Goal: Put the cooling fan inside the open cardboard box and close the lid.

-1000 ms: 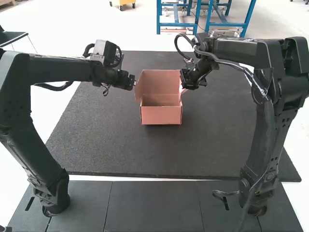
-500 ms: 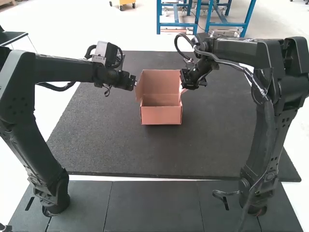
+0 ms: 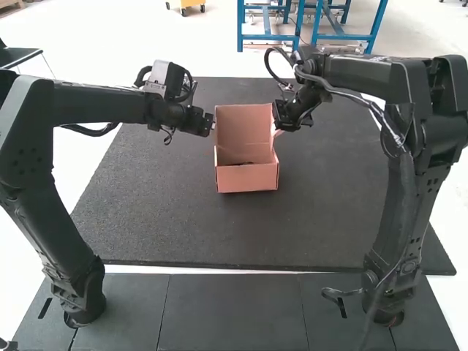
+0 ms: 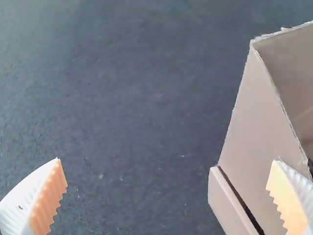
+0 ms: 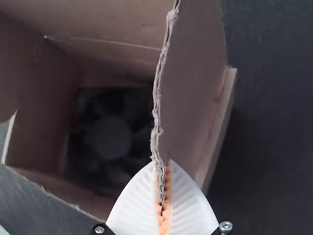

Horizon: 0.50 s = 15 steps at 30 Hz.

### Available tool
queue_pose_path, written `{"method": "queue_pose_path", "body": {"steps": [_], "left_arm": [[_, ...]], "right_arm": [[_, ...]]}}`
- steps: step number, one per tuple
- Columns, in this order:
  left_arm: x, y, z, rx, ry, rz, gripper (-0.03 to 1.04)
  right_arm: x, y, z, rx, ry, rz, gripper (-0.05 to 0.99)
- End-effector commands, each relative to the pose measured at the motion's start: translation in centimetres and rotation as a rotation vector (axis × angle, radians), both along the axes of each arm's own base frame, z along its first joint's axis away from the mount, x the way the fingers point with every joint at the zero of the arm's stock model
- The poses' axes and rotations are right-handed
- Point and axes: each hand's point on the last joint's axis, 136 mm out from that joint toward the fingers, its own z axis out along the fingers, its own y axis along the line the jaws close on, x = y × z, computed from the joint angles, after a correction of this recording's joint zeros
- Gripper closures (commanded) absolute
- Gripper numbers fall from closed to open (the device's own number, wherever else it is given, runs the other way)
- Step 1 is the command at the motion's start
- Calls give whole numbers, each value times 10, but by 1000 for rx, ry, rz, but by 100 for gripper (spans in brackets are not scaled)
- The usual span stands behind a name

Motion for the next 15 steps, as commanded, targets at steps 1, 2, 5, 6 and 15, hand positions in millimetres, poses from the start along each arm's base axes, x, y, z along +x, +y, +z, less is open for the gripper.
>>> {"method": "queue_pose_path", "body": {"steps": [1,2,5,6,15], "left_arm": [[3,-9,20,-23,-35,-27,4],[2,-9,20,-23,-35,-27,4],[1,-7,21,-22,-33,-24,4],[1,-8,21,-22,-33,-25,4],[-3,-5,20,-18,-19,-21,4]], "right_arm": [[8,3,41,41,-93,-11,95],[8,3,42,42,-95,-11,95],[6,3,40,38,-85,-10,95],[4,2,38,35,-78,-6,95],[-14,1,23,6,-11,29,95]]}}
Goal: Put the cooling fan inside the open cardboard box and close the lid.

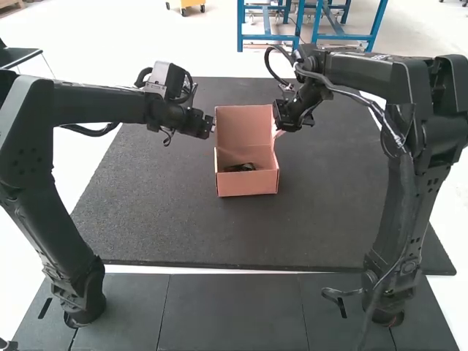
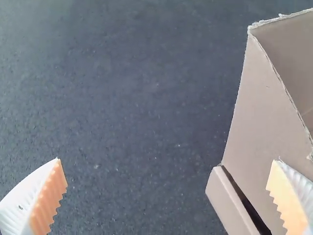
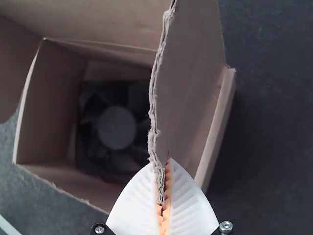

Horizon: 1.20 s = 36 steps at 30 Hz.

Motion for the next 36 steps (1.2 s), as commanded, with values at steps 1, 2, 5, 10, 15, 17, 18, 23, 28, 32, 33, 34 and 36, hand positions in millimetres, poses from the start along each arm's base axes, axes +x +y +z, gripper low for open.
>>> {"method": "queue_pose_path", "body": {"steps": [1,2,5,10,15,17,18,23,28,32,33,34,36], "left_arm": [[2,-5,26,-25,-50,-14,4],[1,-4,26,-22,-48,-14,4],[-1,-3,25,-18,-43,-16,4],[-6,-2,22,-14,-30,-20,4],[-13,0,16,-11,-18,-22,4],[-15,0,16,-11,-16,-25,4],[-16,1,15,-10,-15,-24,4],[-22,2,13,-12,-9,-29,4],[-24,2,10,-15,-6,-31,4],[-23,-2,14,-30,-19,-41,4],[-22,-3,15,-31,-22,-41,4],[-22,-3,15,-31,-23,-41,4],[-21,-3,17,-34,-29,-42,4]], "right_arm": [[-5,3,22,15,-52,30,95],[-6,3,21,13,-53,34,95],[-7,3,19,9,-47,36,95],[-11,2,12,1,-32,40,95],[-19,-1,-2,-12,4,43,95],[-22,-3,-6,-17,16,43,95],[-23,-3,-8,-19,21,43,95],[-25,-4,-11,-21,28,43,95],[-21,-2,-7,-13,14,35,95],[-17,-2,-2,-8,2,32,95],[-15,-2,1,-3,-8,26,95],[-13,-2,1,-2,-11,23,95],[-12,-1,4,2,-17,22,95]]}}
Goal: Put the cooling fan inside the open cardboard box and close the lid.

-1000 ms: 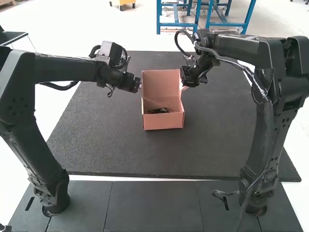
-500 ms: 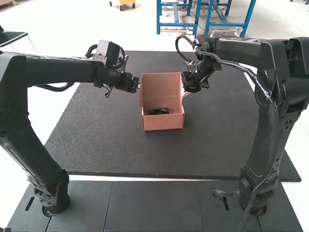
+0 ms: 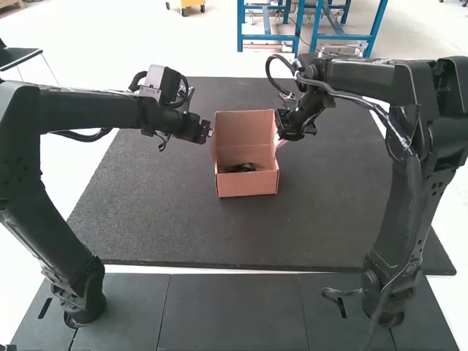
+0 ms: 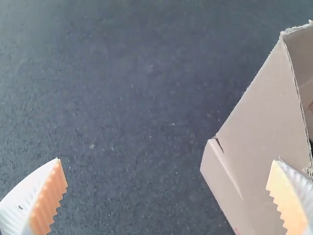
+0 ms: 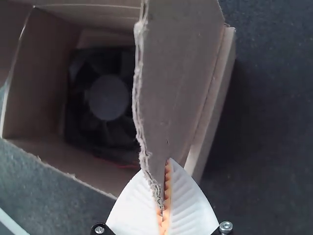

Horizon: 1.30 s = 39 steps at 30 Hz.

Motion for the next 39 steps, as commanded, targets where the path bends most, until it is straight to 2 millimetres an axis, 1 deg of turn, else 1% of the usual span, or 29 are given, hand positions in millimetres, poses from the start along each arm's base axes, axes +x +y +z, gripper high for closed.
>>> {"method": "queue_pose_path", "body": {"steps": [1,6,13,18,21,25,29,31,33,34,35,36,39], "left_arm": [[-2,-9,19,-30,-42,-31,4],[-2,-14,20,-50,-41,-51,4],[-12,-32,19,-68,-26,-109,4],[-16,-33,15,-60,-9,-115,4],[-19,-30,10,-48,10,-114,4],[-27,-26,-1,-21,63,-117,4],[-33,-23,-1,-10,77,-120,4],[-35,-21,-1,1,75,-128,4],[-40,-19,-3,21,83,-142,4],[-42,-18,-5,30,86,-147,4],[-45,-14,-9,46,101,-145,4],[-47,-11,-13,63,112,-145,4],[-46,8,-17,91,126,-92,4]], "right_arm": [[8,5,20,25,-53,-3,95],[7,5,18,25,-46,-2,95],[3,4,12,18,-32,7,95],[-4,4,5,7,-11,23,95],[-12,2,-4,-9,11,40,95],[-24,-3,-19,-32,46,61,95],[-33,-8,-28,-46,69,64,95],[-35,-10,-30,-50,73,62,95],[-31,-11,-28,-49,62,50,95],[-28,-11,-27,-46,54,41,92],[-26,-11,-25,-45,46,36,84],[-23,-10,-22,-44,38,32,70],[-17,-8,-12,-33,15,23,37]]}}
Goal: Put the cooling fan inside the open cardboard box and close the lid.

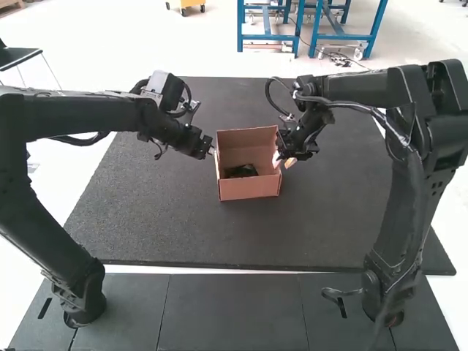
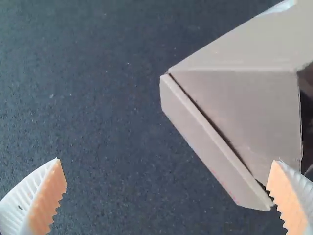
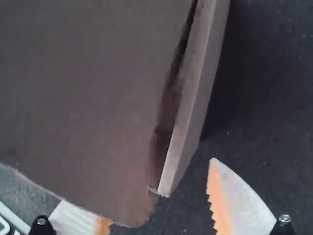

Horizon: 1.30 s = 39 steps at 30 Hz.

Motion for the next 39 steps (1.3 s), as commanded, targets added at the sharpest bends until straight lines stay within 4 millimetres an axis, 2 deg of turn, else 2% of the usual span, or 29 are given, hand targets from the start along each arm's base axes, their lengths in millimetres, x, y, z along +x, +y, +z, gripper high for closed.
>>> {"method": "queue_pose_path", "body": {"steps": [1,4,7,11,15,23,32,39], "left_arm": [[5,23,5,43,-34,48,4],[14,40,7,60,-62,103,4],[25,53,15,75,-106,155,4],[38,58,32,71,-167,190,4],[49,52,48,49,-211,189,4],[62,34,70,11,-266,170,4],[71,4,76,-28,-273,118,4],[74,-7,75,-42,-269,97,4]], "right_arm": [[17,5,36,26,-98,-5,31],[17,7,50,31,-111,-1,18],[18,5,69,43,-142,-7,17],[15,4,94,59,-177,-9,17],[10,3,119,79,-220,-12,17],[-6,-1,151,110,-291,-11,17],[-26,-12,165,114,-349,-14,17],[-34,-19,170,105,-407,-7,17]]}}
